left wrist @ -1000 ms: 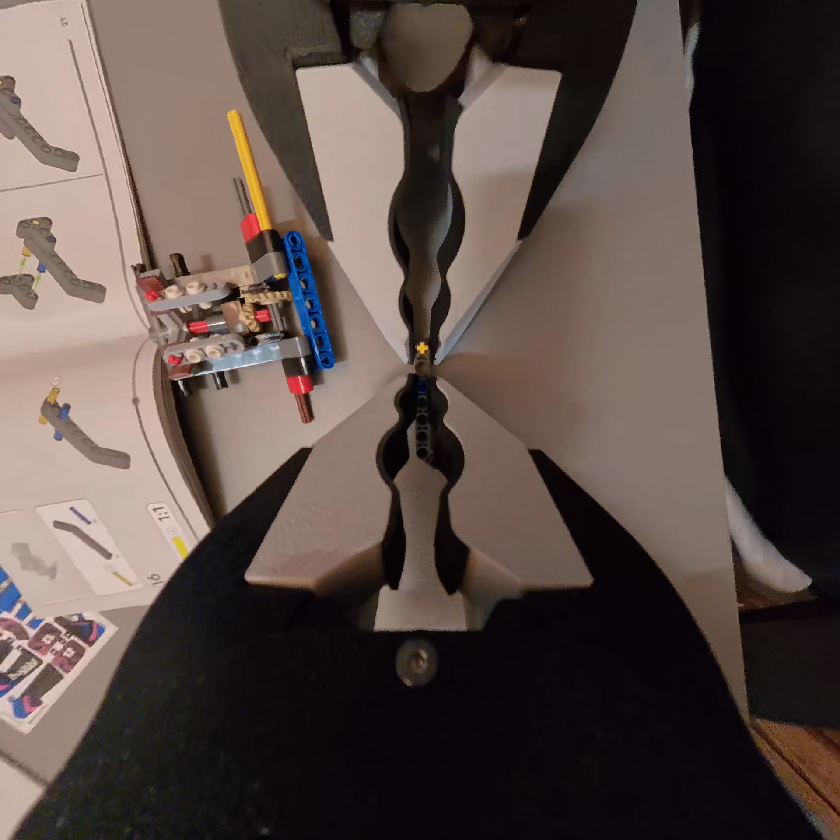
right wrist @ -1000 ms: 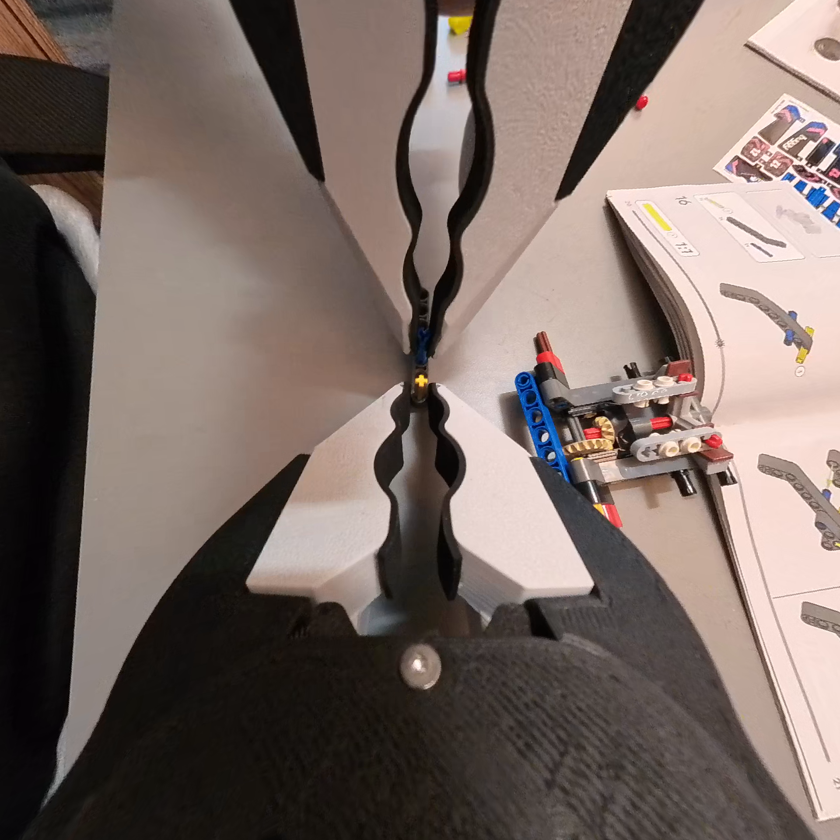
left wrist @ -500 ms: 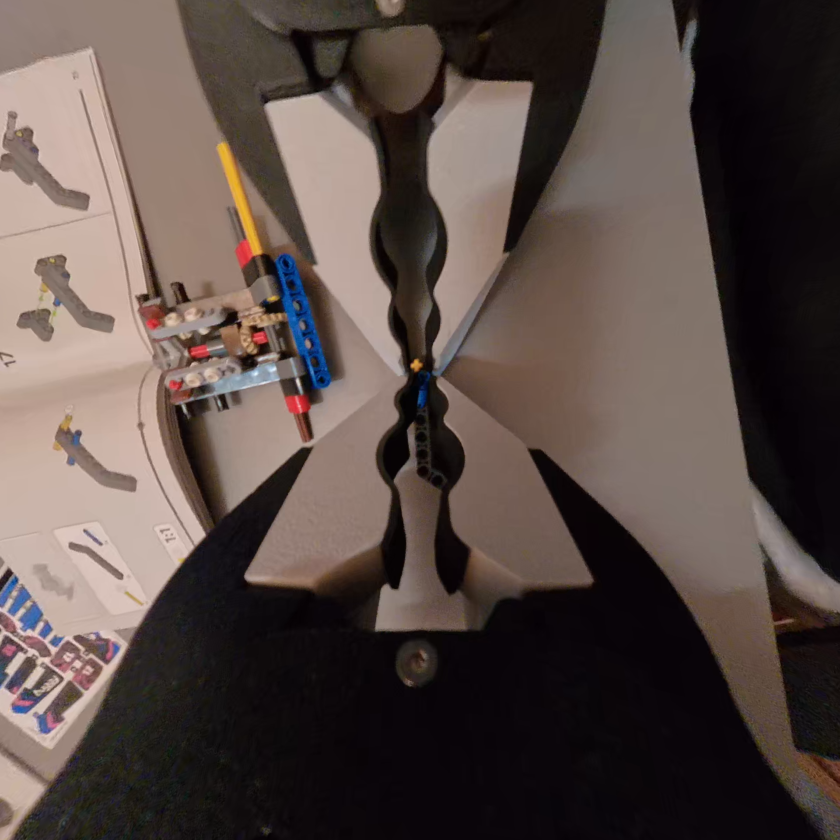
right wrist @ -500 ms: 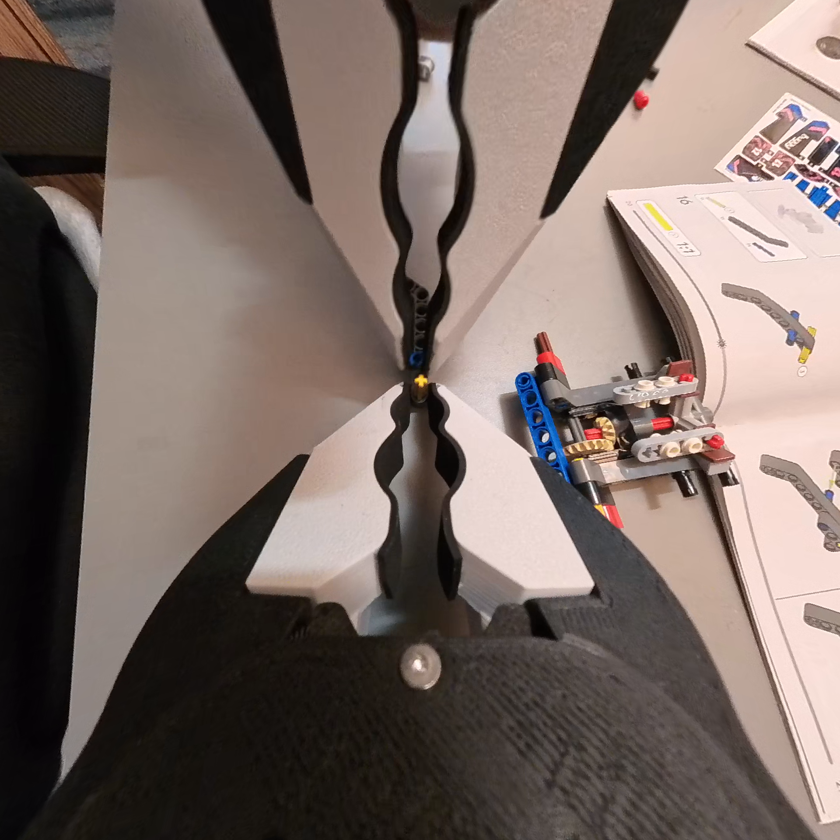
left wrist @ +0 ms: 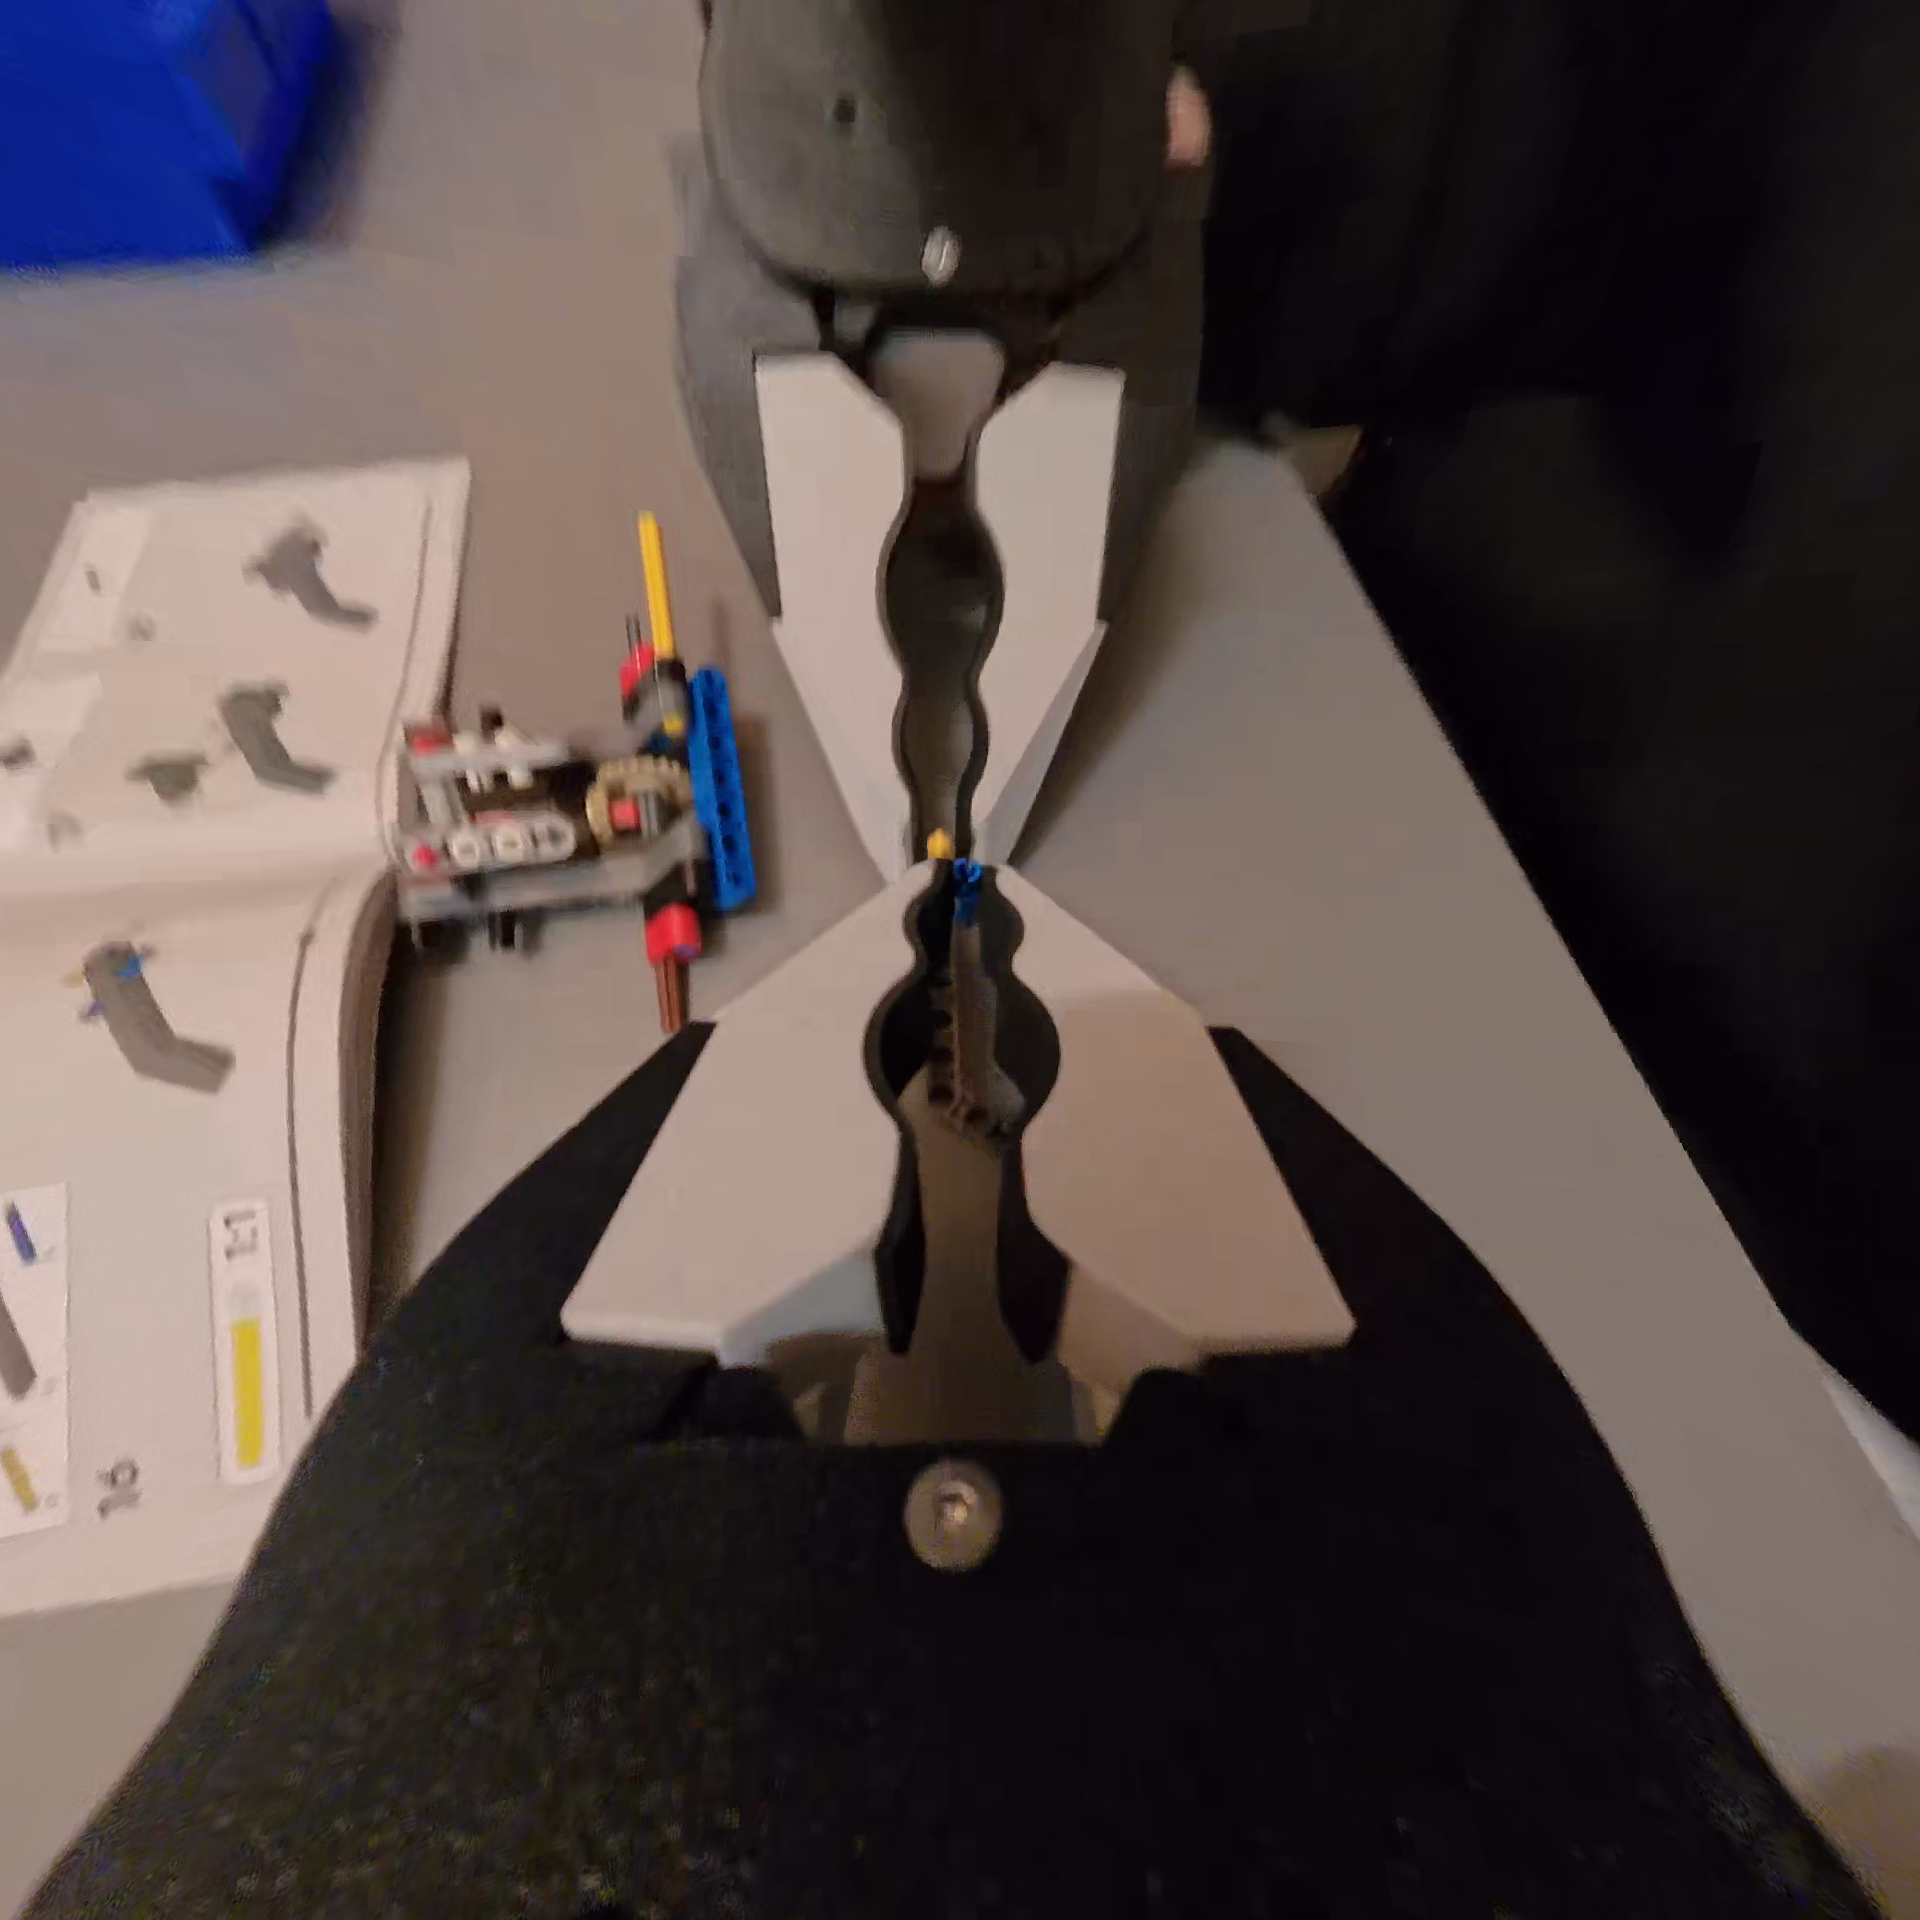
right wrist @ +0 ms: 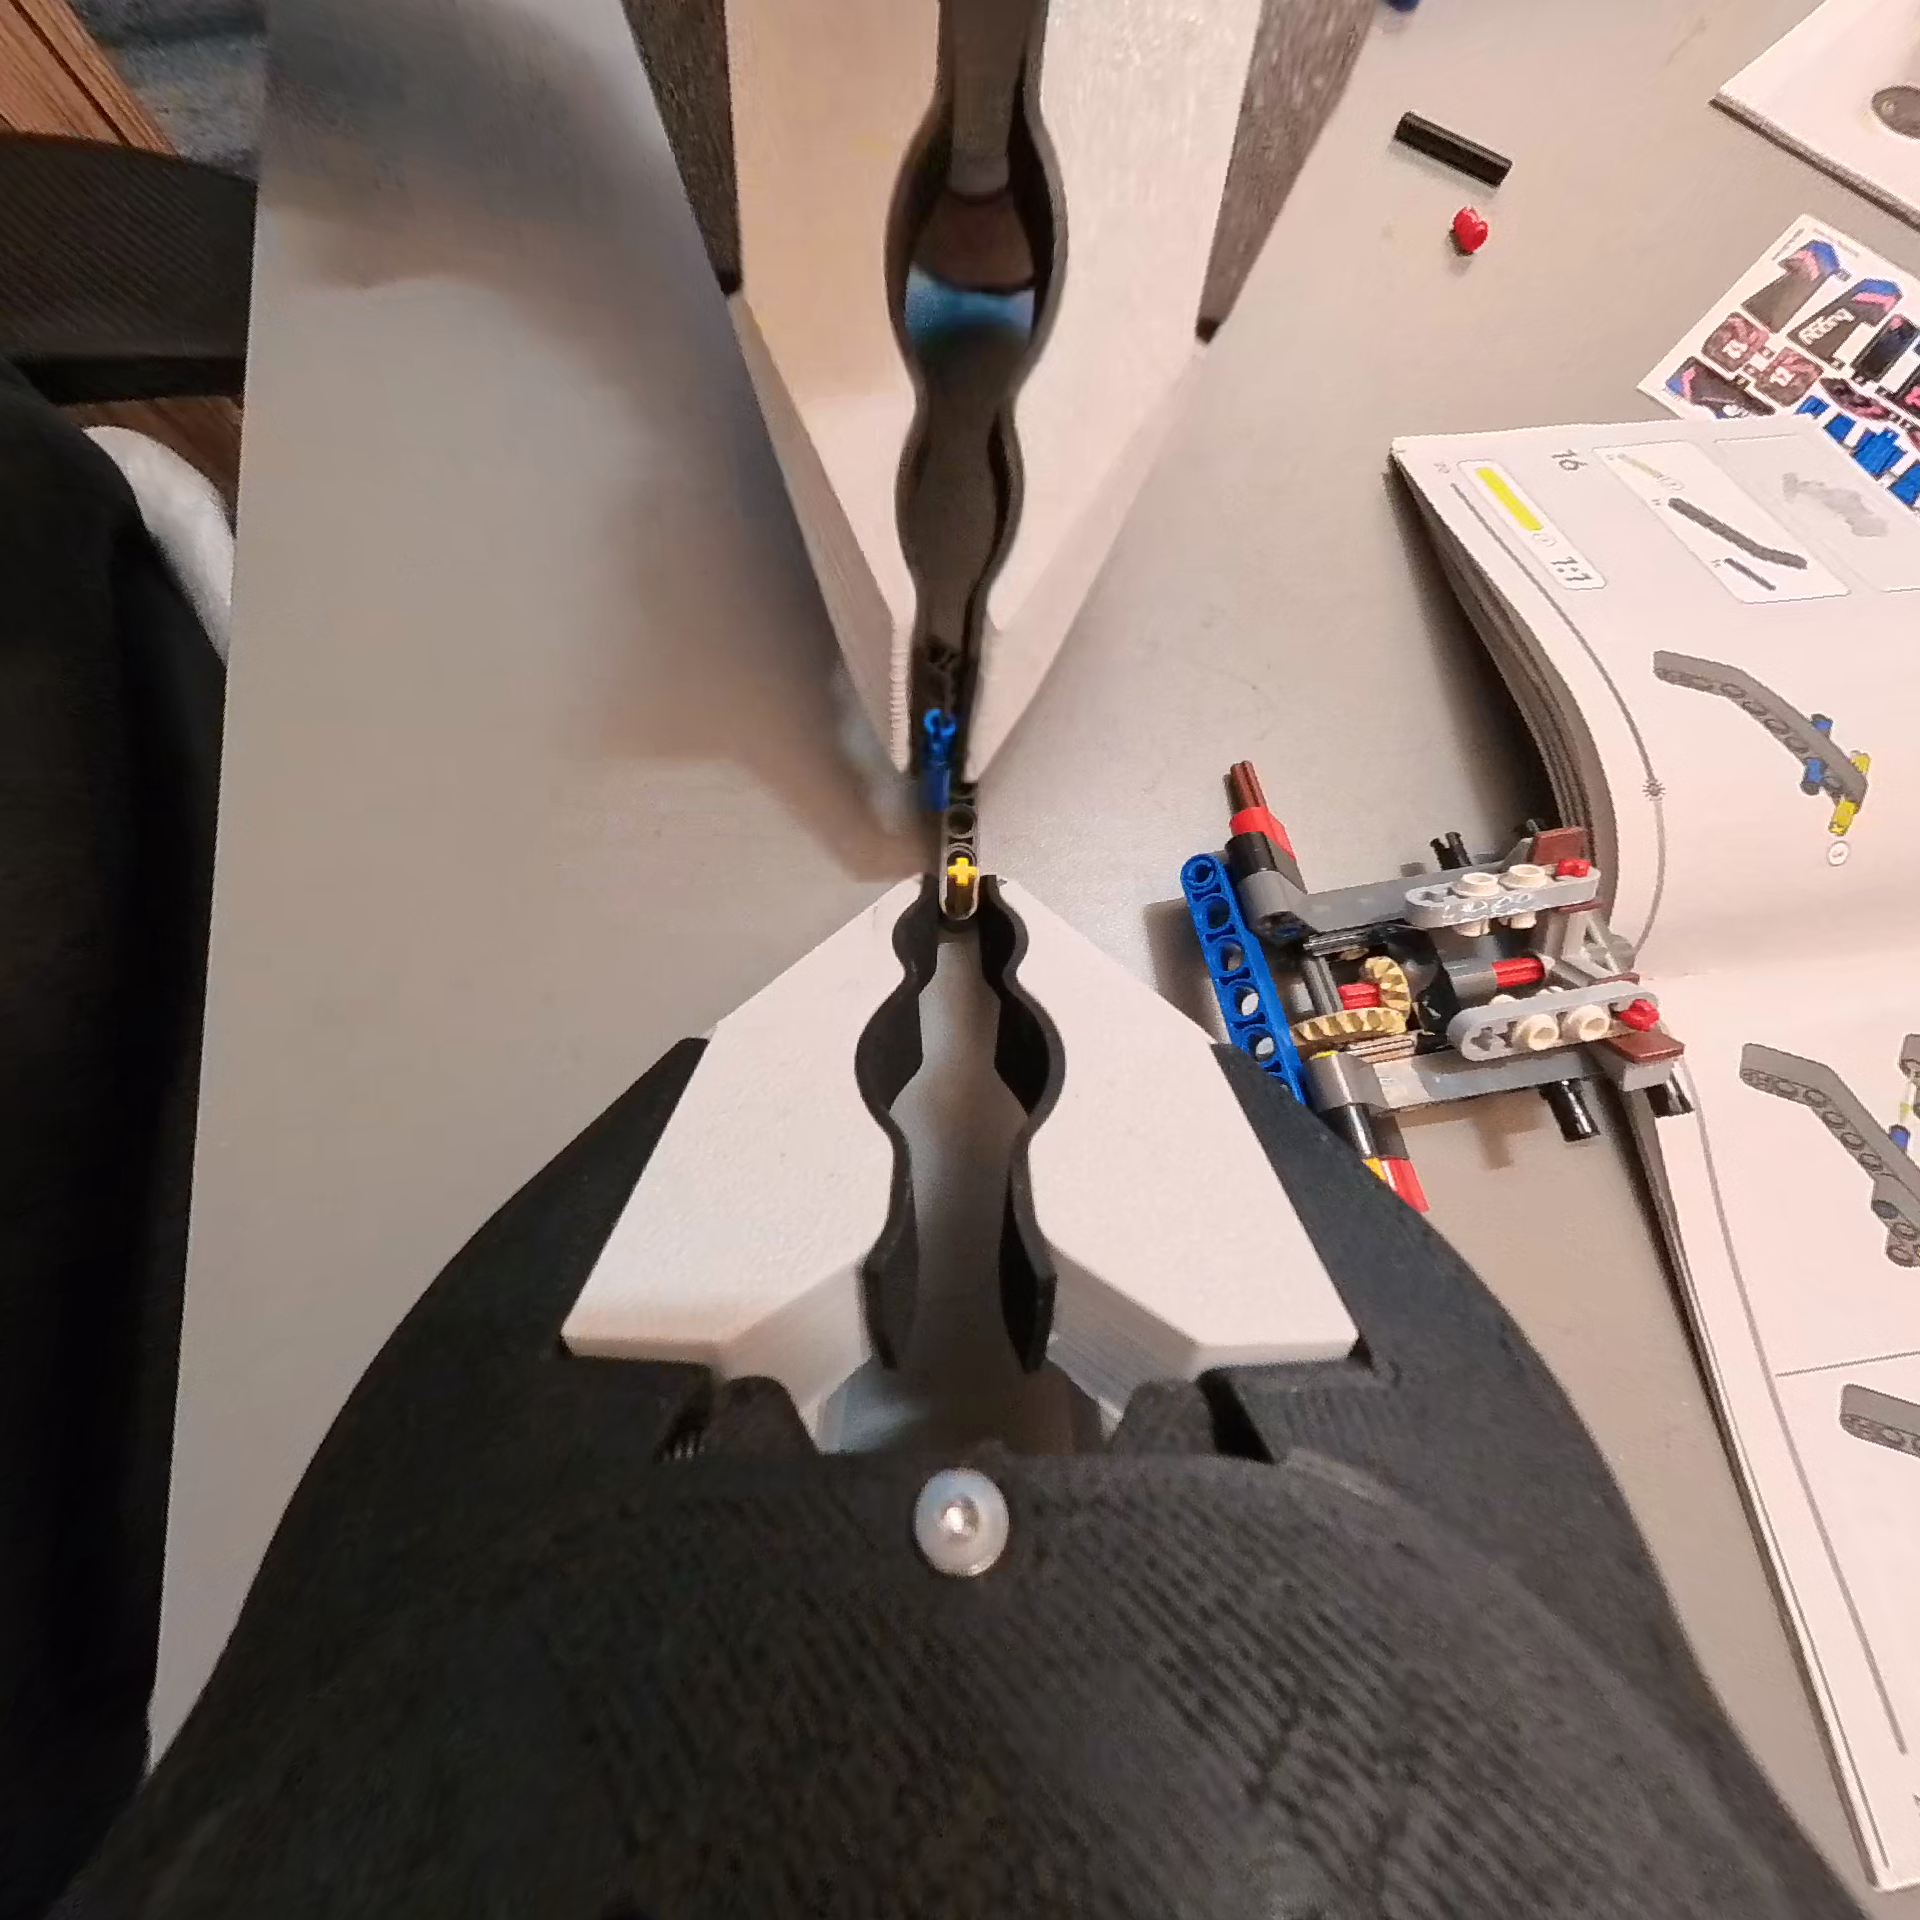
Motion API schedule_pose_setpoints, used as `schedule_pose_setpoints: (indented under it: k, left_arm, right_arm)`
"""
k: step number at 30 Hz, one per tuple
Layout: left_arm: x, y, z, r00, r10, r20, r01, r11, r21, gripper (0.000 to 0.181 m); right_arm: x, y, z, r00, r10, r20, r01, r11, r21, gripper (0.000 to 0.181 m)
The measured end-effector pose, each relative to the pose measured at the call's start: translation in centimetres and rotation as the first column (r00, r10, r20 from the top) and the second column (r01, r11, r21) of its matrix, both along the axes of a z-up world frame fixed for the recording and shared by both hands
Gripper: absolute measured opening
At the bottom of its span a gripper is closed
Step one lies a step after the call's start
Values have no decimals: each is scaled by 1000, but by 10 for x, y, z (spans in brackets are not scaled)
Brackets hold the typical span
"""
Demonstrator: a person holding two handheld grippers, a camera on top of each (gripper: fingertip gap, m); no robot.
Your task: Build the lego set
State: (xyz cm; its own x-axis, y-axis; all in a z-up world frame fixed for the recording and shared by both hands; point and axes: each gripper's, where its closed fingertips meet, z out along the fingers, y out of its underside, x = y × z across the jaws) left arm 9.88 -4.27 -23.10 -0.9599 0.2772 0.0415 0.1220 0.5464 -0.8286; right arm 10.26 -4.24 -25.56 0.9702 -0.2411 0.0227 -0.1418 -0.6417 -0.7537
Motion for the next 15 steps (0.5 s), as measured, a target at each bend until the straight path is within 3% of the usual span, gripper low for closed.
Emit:
schedule_pose_setpoints:
  k: [3,15]
  left_arm:
    - [1,-6,9,999,-27,-19,26,996,-86,2]
    - [-8,-2,-12,988,-152,-4,152,987,50,2]
  right_arm:
    - [0,0,0,1000,0,-3,0,1000,1,6]
    - [-4,-6,0,996,78,-37,-77,997,10,6]
